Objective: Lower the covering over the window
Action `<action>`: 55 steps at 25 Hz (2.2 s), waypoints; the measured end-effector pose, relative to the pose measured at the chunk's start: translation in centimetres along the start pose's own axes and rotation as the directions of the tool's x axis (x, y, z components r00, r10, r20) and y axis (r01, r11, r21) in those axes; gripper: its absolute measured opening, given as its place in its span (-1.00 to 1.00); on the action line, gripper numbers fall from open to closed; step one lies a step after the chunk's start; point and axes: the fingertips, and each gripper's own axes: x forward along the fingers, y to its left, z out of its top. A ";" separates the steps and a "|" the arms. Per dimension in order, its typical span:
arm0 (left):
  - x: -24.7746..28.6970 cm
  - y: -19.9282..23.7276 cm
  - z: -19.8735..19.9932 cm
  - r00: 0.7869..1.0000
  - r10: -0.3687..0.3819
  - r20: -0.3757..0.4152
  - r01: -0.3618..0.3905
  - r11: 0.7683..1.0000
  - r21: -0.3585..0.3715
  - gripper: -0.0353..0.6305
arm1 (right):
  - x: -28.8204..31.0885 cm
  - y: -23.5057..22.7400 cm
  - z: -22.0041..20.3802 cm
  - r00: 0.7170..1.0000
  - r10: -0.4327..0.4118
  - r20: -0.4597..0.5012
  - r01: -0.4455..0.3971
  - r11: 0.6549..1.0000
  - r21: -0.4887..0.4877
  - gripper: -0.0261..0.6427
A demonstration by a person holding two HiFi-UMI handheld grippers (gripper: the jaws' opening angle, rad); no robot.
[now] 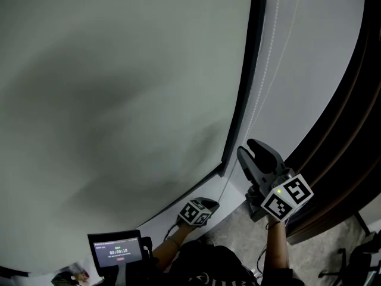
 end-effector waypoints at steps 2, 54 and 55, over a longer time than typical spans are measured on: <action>0.1 0.0 -0.9 1.000 -0.005 0.005 0.005 0.999 -0.036 -0.88 | 1.4 0.4 1.6 0.999 0.030 0.024 -0.029 0.999 -0.020 -0.54; -10.3 -8.0 1.8 0.887 -0.120 0.445 0.155 0.987 -0.043 -0.54 | -15.3 7.4 -27.7 0.884 -0.293 -0.364 0.401 0.875 0.271 -0.76; -10.3 -7.9 1.1 0.888 -0.119 0.445 0.160 0.986 -0.054 -0.54 | -15.3 7.8 -28.0 0.884 -0.290 -0.367 0.400 0.875 0.272 -0.76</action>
